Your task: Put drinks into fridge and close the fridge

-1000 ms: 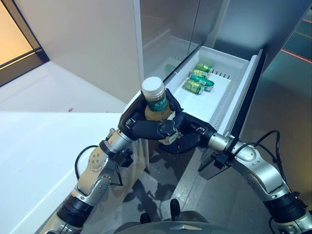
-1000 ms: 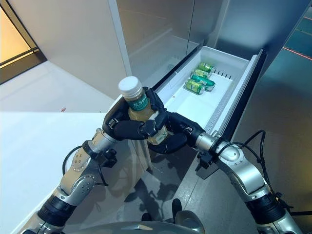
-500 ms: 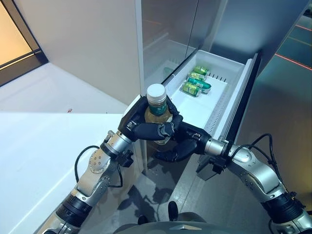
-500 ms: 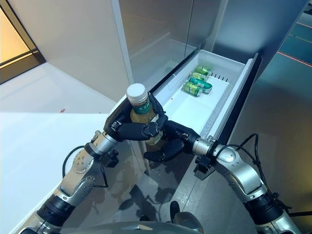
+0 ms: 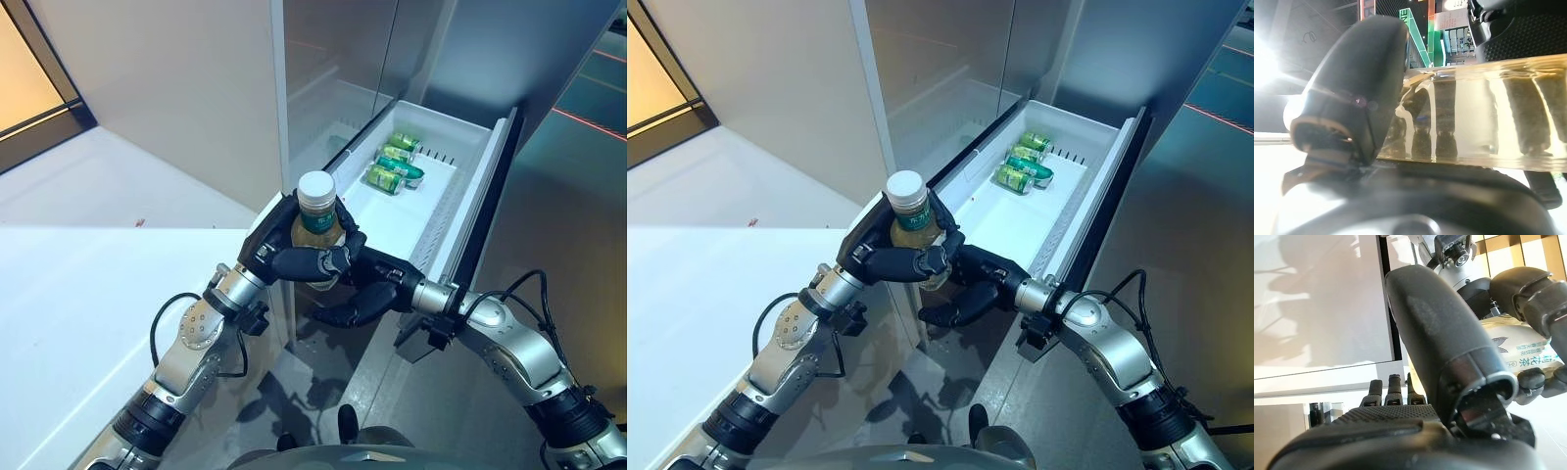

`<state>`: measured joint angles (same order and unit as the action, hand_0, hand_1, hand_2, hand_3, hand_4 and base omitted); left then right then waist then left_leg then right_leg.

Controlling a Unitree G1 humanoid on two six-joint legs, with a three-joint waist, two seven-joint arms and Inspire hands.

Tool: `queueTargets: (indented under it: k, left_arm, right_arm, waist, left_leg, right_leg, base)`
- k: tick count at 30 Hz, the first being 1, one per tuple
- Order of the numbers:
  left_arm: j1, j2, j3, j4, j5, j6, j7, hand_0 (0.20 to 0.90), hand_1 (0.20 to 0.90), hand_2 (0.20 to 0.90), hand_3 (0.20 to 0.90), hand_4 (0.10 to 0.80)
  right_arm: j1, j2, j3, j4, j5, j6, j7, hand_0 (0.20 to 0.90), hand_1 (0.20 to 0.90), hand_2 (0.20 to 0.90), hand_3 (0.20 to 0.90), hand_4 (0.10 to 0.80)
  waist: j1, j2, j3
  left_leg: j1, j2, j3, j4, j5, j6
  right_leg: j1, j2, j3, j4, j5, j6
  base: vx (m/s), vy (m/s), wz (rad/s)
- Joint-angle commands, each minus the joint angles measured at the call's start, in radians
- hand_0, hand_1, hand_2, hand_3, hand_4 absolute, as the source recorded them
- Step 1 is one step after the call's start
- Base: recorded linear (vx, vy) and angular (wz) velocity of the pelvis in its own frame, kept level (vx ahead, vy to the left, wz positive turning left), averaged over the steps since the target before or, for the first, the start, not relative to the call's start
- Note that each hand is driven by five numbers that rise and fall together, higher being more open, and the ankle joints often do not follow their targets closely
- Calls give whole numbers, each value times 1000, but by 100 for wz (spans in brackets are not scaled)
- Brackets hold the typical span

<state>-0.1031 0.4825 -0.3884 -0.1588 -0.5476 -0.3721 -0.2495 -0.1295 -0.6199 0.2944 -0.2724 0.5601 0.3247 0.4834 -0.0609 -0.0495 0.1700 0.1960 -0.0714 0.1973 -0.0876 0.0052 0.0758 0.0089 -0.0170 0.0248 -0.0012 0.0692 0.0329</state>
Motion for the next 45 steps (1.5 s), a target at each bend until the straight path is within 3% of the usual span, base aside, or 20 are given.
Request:
queueTargets:
  k: [1, 9, 18, 19, 20, 21, 25, 29, 32, 37, 38, 39, 40, 45]
  left_arm:
    - [-157, -86, -16, 2, -58, -115, -32, 300, 300, 300, 200, 100]
    - [-135, -103, -47, -10, -93, -87, -69, 300, 300, 300, 200, 100]
    - [-138, -97, -70, -15, -97, -96, -65, 300, 300, 300, 200, 100]
    - [-140, -96, -72, -15, -103, -100, -66, 300, 300, 300, 200, 100]
    - [-141, -96, -74, -14, -106, -103, -66, 300, 300, 300, 200, 100]
    - [-145, -98, -76, -13, -114, -112, -69, 300, 300, 300, 200, 100]
    - [-151, -103, -82, -20, -94, -169, -43, 300, 300, 300, 200, 100]
    - [-165, -102, -81, -42, -11, -280, 12, 300, 300, 300, 200, 100]
    - [-179, -98, -85, -60, 81, -317, 40, 300, 300, 300, 200, 100]
    - [-195, -84, -91, -65, 123, -301, 49, 307, 307, 307, 208, 108]
    - [-196, -83, -91, -65, 123, -297, 49, 408, 408, 408, 326, 226]
    - [-199, -80, -94, -61, 123, -285, 52, 556, 556, 556, 499, 399]
    - [-202, -80, -97, -58, 117, -274, 54, 900, 900, 900, 900, 800]
    - [-201, -93, -89, -43, 76, -234, 68, 900, 900, 900, 900, 800]
  right_arm:
    - [-100, 30, -71, -11, 119, -92, -23, 900, 900, 900, 900, 800]
    - [-93, 70, -67, -11, 164, -108, -92, 900, 900, 900, 900, 800]
    - [-93, 67, -46, -1, 190, -57, -93, 900, 900, 900, 900, 800]
    - [-92, 66, -42, 2, 193, -55, -92, 752, 752, 752, 727, 627]
    - [-91, 64, -41, 3, 195, -56, -91, 752, 752, 752, 727, 627]
    - [-88, 61, -39, 6, 205, -54, -92, 300, 300, 300, 200, 100]
    - [-84, 68, -32, 14, 228, -48, -99, 300, 300, 300, 200, 100]
    - [-83, 84, -29, 23, 238, -65, -131, 300, 300, 300, 200, 100]
    - [-86, 86, -35, 24, 228, -87, -143, 300, 300, 300, 200, 100]
    - [-107, 77, -41, 20, 201, -130, -169, 300, 300, 300, 200, 100]
    - [-109, 77, -42, 20, 197, -133, -172, 300, 300, 300, 200, 100]
    - [-120, 71, -46, 22, 178, -153, -186, 300, 300, 300, 200, 100]
    - [-129, 67, -49, 24, 170, -162, -199, 300, 300, 300, 200, 100]
    - [-219, 44, -102, 48, 86, -215, -333, 300, 300, 300, 200, 100]
  waist:
    - [4, 11, -104]
    - [11, 8, -101]
    - [7, 9, -100]
    - [6, 8, -99]
    - [6, 8, -99]
    - [5, 7, -99]
    - [5, 5, -100]
    - [8, 1, -99]
    - [8, -1, -100]
    - [6, 0, -99]
    - [6, 0, -99]
    - [6, 1, -100]
    - [7, 2, -99]
    - [13, 3, -101]
  left_leg:
    - [-60, -10, -110, 47, -92, -1]
    - [-62, -10, -112, 49, -94, 1]
    - [-61, -9, -112, 45, -92, 3]
    - [-61, -9, -112, 45, -92, 4]
    - [-61, -9, -112, 45, -92, 4]
    - [-60, -8, -111, 45, -92, 4]
    - [-60, -7, -114, 44, -92, 4]
    - [-59, -7, -121, 43, -91, 3]
    - [-58, -6, -124, 41, -92, 1]
    - [-53, -6, -128, 40, -93, 1]
    - [-53, -6, -128, 40, -94, 1]
    - [-52, -6, -127, 39, -93, 0]
    - [-50, -5, -127, 39, -93, -1]
    - [-50, -3, -131, 44, -99, -4]
  right_leg:
    - [22, -28, -55, 85, -106, 69]
    - [25, -31, -66, 83, -107, 70]
    - [23, -28, -63, 89, -111, 69]
    - [22, -28, -62, 90, -111, 69]
    - [21, -28, -62, 91, -111, 69]
    - [22, -29, -62, 90, -111, 70]
    - [25, -27, -61, 86, -110, 68]
    - [29, -26, -63, 84, -110, 66]
    - [31, -26, -64, 82, -110, 66]
    - [34, -23, -64, 83, -114, 63]
    - [34, -23, -64, 83, -115, 63]
    - [36, -22, -65, 81, -114, 63]
    - [38, -22, -66, 80, -114, 63]
    - [43, -17, -72, 77, -118, 58]
  base:
    - [0, 0, 0]
    - [0, 0, 0]
    - [0, 0, 0]
    - [0, 0, 0]
    - [0, 0, 0]
    - [0, 0, 0]
    - [0, 0, 0]
    - [-1, -8, 0]
    - [-11, -34, 0]
    - [-3, -7, 0]
    - [0, 0, 0]
    - [0, 0, 0]
    - [0, 0, 0]
    - [0, -33, 3]
